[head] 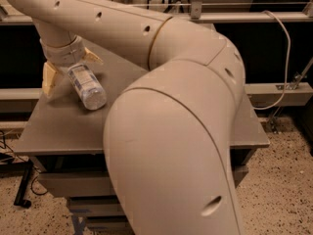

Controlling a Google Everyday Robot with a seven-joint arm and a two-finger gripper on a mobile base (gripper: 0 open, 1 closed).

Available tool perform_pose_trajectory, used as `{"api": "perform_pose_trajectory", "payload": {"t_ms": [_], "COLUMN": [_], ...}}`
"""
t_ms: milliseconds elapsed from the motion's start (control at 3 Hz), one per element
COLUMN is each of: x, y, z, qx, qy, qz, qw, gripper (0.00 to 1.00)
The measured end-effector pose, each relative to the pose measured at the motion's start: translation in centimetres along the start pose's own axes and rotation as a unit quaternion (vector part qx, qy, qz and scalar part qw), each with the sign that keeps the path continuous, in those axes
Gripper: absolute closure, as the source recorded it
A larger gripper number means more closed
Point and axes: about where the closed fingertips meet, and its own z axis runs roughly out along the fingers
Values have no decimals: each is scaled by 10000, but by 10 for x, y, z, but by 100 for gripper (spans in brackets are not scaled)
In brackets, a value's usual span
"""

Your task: Place blue plastic bottle upright

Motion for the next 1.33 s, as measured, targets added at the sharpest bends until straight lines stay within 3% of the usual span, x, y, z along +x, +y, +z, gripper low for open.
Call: {"api": "perform_pose_trajectory", "payload": {"t_ms": [333,667,1000,1333], "x": [4,1,-13,-41], "y": [-7,-12,-19,-29], "z": [3,1,-8,-27], "qx": [62,121,210,235], "qy": [38,11,-109,-452], "qz": [100,134,63,-121], "qw": [9999,9998,9997,9986], "gripper": [17,41,65,88]}}
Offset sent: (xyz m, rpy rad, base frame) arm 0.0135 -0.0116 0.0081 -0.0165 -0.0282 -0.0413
